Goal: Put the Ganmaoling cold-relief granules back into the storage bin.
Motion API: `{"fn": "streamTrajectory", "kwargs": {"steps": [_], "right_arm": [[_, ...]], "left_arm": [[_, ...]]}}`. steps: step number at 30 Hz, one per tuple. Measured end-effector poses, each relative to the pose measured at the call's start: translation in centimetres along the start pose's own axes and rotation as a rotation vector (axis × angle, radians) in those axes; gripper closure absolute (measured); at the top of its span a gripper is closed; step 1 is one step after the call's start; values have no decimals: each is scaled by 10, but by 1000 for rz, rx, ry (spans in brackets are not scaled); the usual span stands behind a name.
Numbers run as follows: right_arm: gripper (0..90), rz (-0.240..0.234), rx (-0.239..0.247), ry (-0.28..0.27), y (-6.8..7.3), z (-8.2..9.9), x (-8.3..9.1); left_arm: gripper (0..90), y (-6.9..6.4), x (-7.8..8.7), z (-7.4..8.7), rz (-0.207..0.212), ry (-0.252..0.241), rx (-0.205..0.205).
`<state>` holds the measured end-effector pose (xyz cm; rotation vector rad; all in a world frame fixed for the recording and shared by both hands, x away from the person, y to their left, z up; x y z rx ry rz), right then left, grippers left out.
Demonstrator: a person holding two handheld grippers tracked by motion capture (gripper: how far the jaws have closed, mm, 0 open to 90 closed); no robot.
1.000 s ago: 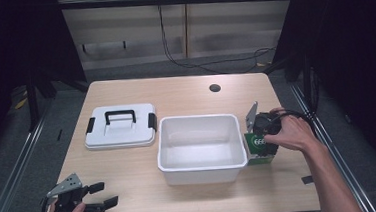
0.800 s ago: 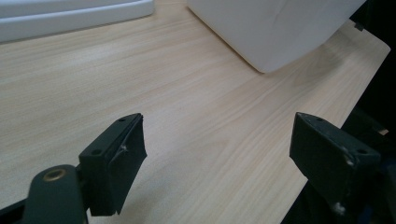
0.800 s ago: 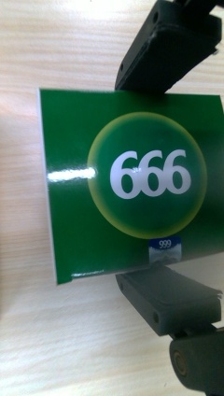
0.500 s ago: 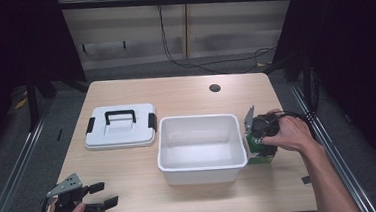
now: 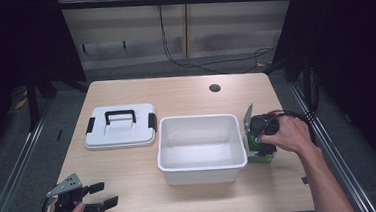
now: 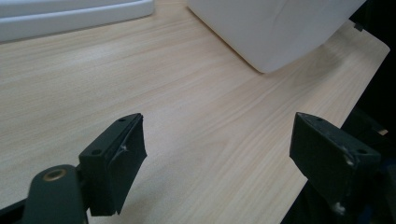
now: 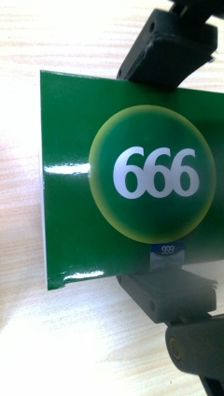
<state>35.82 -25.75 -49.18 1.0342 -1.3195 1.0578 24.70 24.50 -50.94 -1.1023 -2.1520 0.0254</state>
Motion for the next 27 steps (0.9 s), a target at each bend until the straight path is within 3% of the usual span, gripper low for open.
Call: {"fn": "streamTrajectory", "kwargs": {"steps": [6, 8, 9, 11, 27], "right_arm": [[153, -12, -23, -17, 1, 2, 2], [153, -16, -51, -14, 2, 4, 6], [153, -9, -32, -31, 1, 4, 7], [153, -8, -53, -29, 3, 6, 10], [154, -6, -57, -53, 11, 21, 30]], "left_arm": [[183, 0, 0, 0, 2, -3, 1], [183, 0, 0, -1, 1, -4, 1], [183, 0, 0, -1, 1, -5, 1], [183, -1, 0, -1, 4, -4, 2], [183, -1, 1, -1, 4, -5, -1]]}}
Point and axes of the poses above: each handheld gripper's, and its own axes: x roughly backward along the jaws, z roughly out of its underside, y roughly to its left, the point moved 7 cm from there along -x, roughly forward along the jaws, and after that the axes turned 2 degrees about y, right-handed, at the moved point
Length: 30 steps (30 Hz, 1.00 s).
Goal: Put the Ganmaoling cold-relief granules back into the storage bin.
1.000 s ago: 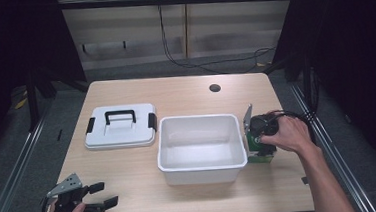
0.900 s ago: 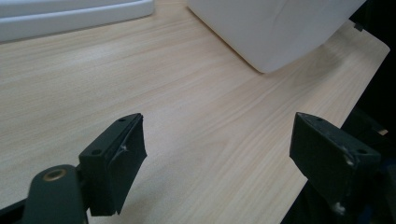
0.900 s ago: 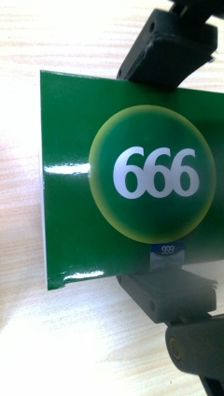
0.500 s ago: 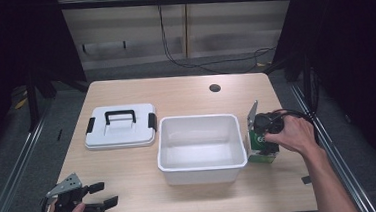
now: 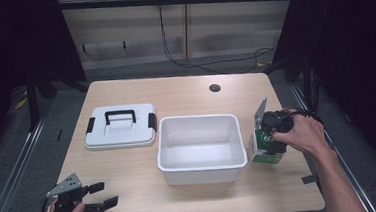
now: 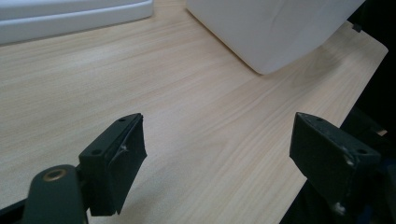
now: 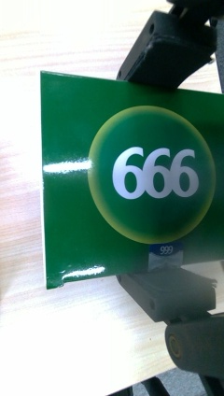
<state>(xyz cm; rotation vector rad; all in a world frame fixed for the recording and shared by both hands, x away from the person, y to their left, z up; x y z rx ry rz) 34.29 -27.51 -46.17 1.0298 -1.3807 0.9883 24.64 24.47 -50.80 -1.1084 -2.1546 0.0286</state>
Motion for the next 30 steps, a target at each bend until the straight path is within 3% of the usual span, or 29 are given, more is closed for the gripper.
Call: {"fn": "streamTrajectory", "kwargs": {"steps": [10, 13, 19, 25, 30], "right_arm": [[154, -12, -17, -29, 2, 0, 14], [154, -7, -36, -70, 3, 3, 21], [156, -4, -40, -102, 5, 7, 30], [157, 32, -63, -155, 7, 10, 39], [156, 16, -93, -215, 13, 13, 46]], "left_arm": [[183, 0, 0, 0, 1, -3, 0], [183, 0, 0, 0, 2, -4, 0], [183, 0, 0, 0, 1, -1, 1], [183, 0, 0, 0, 0, 0, 0], [183, 0, 0, 0, -2, 2, 0]]}}
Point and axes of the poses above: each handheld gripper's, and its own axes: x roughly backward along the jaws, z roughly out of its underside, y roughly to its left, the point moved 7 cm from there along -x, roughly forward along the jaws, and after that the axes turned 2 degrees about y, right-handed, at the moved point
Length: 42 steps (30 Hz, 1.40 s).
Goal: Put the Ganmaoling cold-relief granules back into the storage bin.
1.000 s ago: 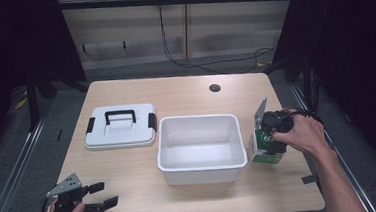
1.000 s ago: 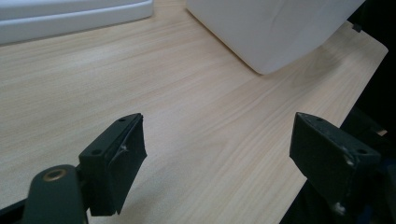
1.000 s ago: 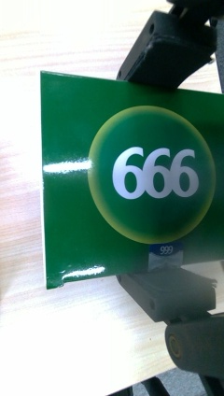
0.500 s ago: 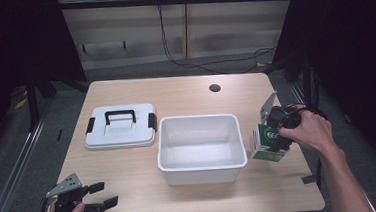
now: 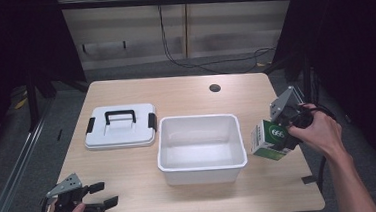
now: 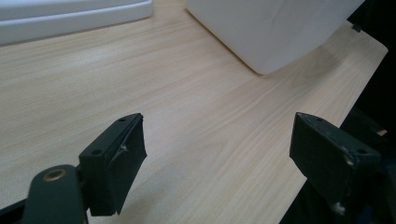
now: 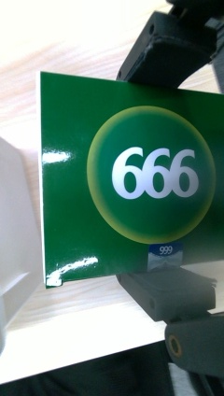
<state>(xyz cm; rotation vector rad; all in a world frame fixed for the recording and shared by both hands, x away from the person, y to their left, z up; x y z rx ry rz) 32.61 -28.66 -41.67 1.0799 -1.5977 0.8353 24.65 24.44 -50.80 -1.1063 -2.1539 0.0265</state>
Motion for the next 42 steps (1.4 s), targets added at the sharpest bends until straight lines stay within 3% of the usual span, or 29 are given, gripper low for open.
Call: {"fn": "streamTrajectory", "kwargs": {"steps": [2, 6, 7, 9, 24, 31, 34, 42], "right_arm": [[156, 2, 5, -46, 2, -2, 3], [156, 20, -7, -64, 2, 1, 7], [157, 23, -16, -104, 2, 2, 11], [157, 26, -22, -123, 2, 2, 15], [157, 43, -57, -178, 1, 8, 39], [157, 56, -56, -278, -1, 7, 62], [157, 57, -60, -286, 0, 8, 66], [159, 45, -48, -390, 0, -2, 75]], "left_arm": [[183, 0, 0, 0, 0, -1, 3], [183, 0, 0, 0, -2, 3, -2], [183, 0, 0, 0, 1, 1, 0], [183, 1, -1, 0, -3, 1, 3], [183, 0, 0, 0, 3, 1, -3], [183, 0, 0, 0, 4, 0, -2], [183, 0, -1, 0, 3, 1, -1], [183, 0, 0, 0, 4, -2, 2]]}}
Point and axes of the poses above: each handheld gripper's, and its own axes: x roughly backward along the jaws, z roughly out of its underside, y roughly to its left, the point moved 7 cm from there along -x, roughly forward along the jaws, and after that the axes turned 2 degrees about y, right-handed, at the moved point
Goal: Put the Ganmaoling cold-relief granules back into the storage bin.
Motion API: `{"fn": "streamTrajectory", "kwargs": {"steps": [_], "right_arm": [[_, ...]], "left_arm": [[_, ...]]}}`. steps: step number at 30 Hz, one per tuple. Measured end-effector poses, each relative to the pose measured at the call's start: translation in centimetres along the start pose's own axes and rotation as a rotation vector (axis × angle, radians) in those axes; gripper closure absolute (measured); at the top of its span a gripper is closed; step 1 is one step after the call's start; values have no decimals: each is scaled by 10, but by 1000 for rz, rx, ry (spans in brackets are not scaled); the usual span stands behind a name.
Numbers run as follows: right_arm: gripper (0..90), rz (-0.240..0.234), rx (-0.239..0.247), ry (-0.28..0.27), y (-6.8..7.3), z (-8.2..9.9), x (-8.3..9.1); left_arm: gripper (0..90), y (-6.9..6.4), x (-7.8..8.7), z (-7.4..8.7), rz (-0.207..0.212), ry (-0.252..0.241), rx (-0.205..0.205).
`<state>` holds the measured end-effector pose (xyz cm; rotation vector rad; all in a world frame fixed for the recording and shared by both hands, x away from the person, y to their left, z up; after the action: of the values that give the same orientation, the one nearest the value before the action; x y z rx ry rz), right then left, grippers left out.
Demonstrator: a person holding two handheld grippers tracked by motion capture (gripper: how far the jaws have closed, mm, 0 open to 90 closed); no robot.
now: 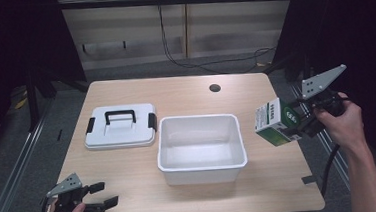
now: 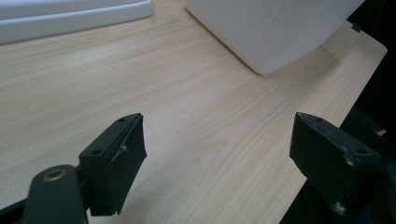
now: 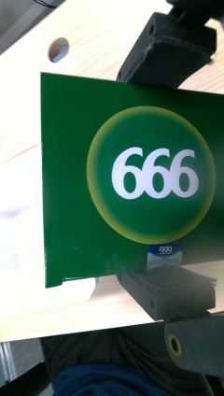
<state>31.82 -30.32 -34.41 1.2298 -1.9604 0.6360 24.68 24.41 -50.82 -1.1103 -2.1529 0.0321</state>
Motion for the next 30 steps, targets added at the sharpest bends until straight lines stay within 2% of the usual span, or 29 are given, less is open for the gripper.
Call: {"fn": "streamTrajectory", "kwargs": {"steps": [5, 17, 21, 30], "right_arm": [[158, 4, 11, -41, 0, -10, -1], [158, -8, 64, -71, 5, -48, -3], [158, -15, 72, -83, 5, -53, -5], [158, -34, 107, -74, 9, -76, -13]], "left_arm": [[183, 0, 0, 0, -2, 1, -1], [183, 0, 1, 0, 0, -2, -2], [183, 0, 0, 0, 0, 0, -3], [183, 0, 0, 0, 1, 1, -1]]}}
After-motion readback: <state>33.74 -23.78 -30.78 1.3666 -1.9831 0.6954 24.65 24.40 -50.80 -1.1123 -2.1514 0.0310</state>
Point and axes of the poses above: each handheld gripper's, and its own axes: x roughly backward along the jaws, z roughly out of its underside, y roughly to its left, the point moved 7 cm from there along -x, roughly forward along the jaws, and after that the axes turned 2 degrees about y, right-handed, at the moved point
